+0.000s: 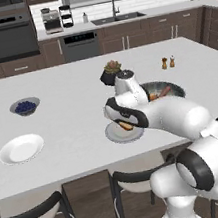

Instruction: Place one bun and one sausage from the bowl on each plate.

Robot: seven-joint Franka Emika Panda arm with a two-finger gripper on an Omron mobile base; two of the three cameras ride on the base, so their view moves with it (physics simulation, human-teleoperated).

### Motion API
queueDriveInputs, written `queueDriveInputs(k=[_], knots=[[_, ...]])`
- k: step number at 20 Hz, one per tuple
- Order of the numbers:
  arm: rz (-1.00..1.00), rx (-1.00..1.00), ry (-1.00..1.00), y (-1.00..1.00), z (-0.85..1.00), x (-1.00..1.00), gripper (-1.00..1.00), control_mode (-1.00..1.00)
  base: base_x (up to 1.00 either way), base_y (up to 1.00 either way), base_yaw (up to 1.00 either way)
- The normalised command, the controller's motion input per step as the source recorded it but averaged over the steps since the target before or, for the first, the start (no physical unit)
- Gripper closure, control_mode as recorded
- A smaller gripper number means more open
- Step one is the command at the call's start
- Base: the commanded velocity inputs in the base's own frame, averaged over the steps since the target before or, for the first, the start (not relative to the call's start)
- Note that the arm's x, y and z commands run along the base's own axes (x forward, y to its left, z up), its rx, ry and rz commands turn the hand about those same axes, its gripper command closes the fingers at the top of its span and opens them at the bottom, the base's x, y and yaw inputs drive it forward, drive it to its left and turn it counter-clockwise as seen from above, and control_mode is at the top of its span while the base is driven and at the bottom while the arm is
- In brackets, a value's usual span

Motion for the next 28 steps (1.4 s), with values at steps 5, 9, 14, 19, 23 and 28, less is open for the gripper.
queueDriveInputs(k=[5,9,14,19,23,28], knots=[[-0.37,-0.02,0.2,0.29,-0.42,0.5,1.0,-1.0,0.0,0.0,0.0],[-0.19,0.04,0.08,-0.2,-0.44,0.43,1.0,-1.0,0.0,0.0,0.0],[0.0,0.0,0.0,-0.03,-0.29,0.1,1.0,-1.0,0.0,0.0,0.0],[0.0,0.0,0.0,-0.13,-0.42,0.14,1.0,-1.0,0.0,0.0,0.0],[0.0,0.0,0.0,-0.12,-0.41,0.34,1.0,-1.0,0.0,0.0,0.0],[0.0,0.0,0.0,0.0,-0.16,0.33,-1.0,-1.0,0.0,0.0,0.0]])
